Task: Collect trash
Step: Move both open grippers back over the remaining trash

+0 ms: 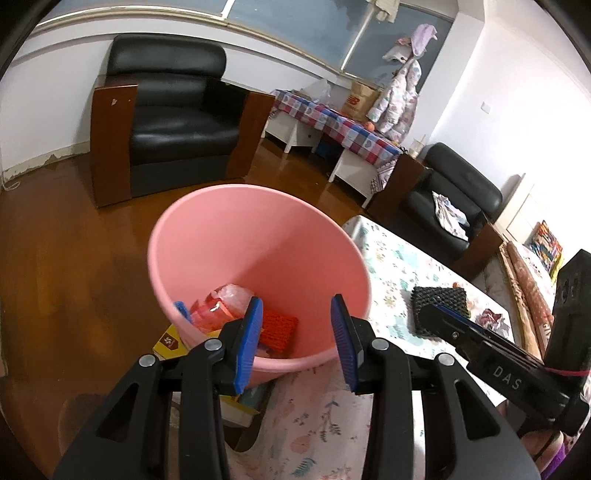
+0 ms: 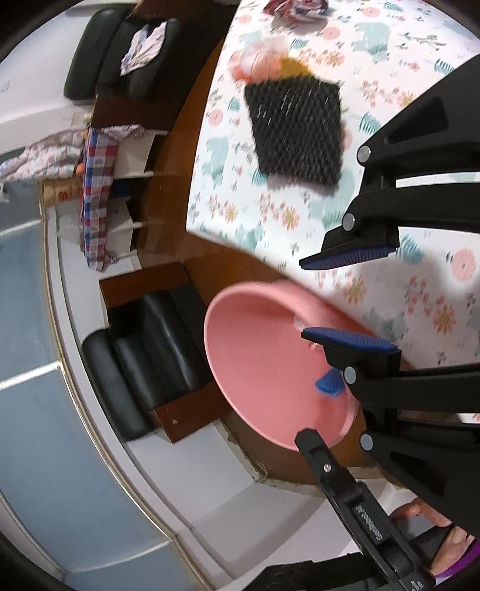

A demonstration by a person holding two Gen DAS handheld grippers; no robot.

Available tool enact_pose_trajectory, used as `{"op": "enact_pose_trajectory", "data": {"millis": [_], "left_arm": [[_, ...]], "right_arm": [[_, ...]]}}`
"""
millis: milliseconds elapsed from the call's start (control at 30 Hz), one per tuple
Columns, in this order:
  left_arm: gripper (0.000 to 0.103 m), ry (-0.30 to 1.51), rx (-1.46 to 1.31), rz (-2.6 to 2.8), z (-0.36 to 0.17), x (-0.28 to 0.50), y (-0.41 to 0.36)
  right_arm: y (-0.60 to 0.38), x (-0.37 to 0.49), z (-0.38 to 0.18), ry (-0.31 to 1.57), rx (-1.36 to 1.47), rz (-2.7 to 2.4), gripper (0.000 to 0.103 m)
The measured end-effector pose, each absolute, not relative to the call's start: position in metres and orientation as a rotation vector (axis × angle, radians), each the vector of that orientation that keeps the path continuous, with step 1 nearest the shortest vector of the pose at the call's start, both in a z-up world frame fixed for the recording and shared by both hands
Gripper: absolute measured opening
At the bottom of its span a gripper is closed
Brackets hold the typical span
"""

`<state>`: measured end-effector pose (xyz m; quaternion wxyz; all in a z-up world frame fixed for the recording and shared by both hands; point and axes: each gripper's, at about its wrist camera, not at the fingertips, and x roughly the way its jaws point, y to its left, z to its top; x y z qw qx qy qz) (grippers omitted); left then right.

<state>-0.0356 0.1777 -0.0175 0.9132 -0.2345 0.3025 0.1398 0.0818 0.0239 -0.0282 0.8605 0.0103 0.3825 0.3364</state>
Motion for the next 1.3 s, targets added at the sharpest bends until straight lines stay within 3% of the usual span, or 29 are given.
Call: {"op": "enact_pose_trajectory", "data": {"millis": [533, 667, 967, 1300], "left_arm": [[0.039, 0.661, -0.413, 0.195, -0.005, 0.002, 0.115], [0.039, 0.669, -0.363, 0.154, 0.0, 0.018, 0.094], [0.039, 0.676, -0.273, -0.005, 0.019, 0.073, 0.033], [0.039, 0.733, -0.203, -0.091, 0.008, 0.144, -0.031]], "right_arm": [[-0.129, 0.116, -0.023, 0.738, 0.153, 0.393, 0.032], [-0.175, 0.127, -0.024, 0.7, 0.182, 0.28, 0.046], [-0.245, 0.161, -0.038, 0.676, 0.265, 0.122, 0.046], [-0.254, 0.194, -0.063, 0.715, 0.315, 0.141, 0.046]]}}
